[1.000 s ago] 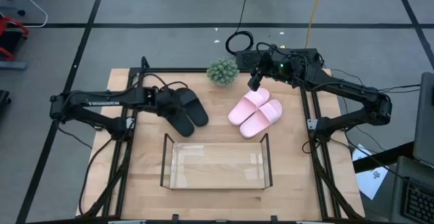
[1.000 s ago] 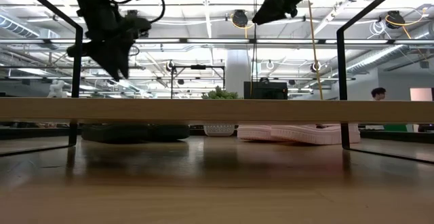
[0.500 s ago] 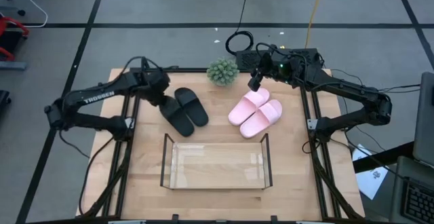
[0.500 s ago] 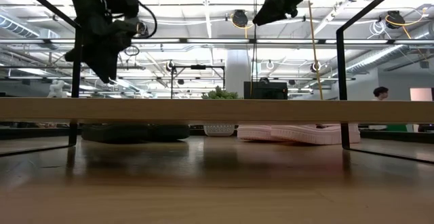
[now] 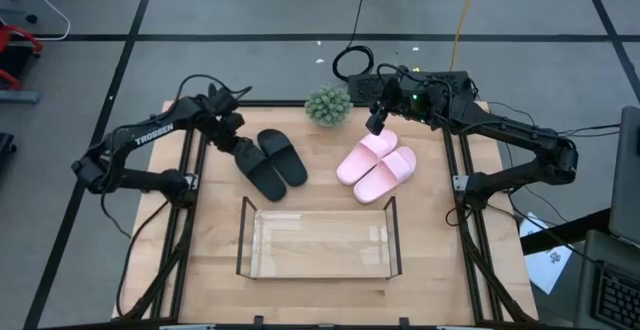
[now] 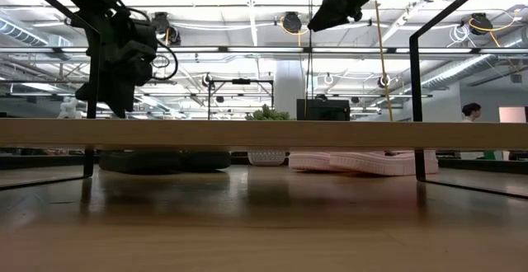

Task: Pick and place slides into the shelf
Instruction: Put the left black slipper on the shelf

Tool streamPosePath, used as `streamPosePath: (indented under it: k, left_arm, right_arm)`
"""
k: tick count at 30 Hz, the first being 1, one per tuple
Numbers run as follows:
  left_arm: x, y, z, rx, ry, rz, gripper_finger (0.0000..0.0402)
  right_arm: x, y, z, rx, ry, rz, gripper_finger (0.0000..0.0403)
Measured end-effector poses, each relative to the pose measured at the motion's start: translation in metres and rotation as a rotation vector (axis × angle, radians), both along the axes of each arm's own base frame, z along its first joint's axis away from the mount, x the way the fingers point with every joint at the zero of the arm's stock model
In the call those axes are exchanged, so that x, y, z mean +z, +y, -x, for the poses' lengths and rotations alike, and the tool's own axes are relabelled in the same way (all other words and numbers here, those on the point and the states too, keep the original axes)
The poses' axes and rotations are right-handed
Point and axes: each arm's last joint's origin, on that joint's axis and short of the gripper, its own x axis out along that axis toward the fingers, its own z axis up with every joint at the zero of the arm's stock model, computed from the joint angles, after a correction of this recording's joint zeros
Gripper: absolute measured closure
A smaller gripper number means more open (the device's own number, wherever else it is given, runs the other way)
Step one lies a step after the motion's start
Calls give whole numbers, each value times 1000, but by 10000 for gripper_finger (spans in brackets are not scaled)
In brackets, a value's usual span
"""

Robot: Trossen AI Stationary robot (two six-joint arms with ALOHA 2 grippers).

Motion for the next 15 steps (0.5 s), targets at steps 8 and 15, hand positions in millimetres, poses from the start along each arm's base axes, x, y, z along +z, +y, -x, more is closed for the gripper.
streamPosePath:
  k: [8,15]
  left_arm:
    - [1,6,2,-48,-74,-28,298]
    - [-8,19,5,-27,-56,-16,298]
  right_arm:
    - [0,0,0,0,-1,1,250]
    - [0,0,0,8,10,18,250]
